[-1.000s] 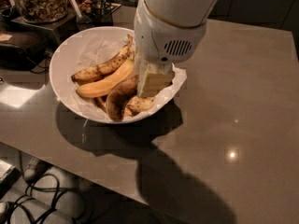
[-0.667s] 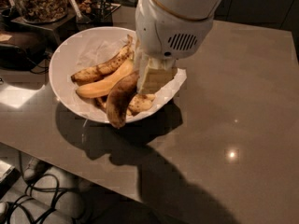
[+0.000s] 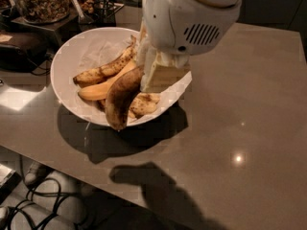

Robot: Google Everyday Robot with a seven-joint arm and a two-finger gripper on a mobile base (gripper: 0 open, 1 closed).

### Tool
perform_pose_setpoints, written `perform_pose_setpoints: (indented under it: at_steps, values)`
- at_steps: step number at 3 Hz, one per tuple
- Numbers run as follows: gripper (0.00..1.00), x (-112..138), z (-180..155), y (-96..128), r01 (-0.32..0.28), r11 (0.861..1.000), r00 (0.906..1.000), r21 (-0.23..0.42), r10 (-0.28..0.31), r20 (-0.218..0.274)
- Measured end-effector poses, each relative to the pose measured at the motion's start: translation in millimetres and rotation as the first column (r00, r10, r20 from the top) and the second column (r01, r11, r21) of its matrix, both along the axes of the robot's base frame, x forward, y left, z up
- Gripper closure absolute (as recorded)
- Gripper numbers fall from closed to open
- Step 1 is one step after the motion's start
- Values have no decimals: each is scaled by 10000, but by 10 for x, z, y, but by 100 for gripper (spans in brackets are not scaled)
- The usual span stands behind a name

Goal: Pick banana from white bowl

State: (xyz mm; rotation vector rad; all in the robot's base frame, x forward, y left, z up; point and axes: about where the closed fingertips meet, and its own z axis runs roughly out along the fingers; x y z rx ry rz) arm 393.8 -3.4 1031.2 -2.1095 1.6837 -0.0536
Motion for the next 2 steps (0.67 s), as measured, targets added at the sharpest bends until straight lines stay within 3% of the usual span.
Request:
perform_pose_setpoints:
  at_steps: [2]
  values:
    - [100,0,-1,-2,5,10000,10000,-4,-5,-4]
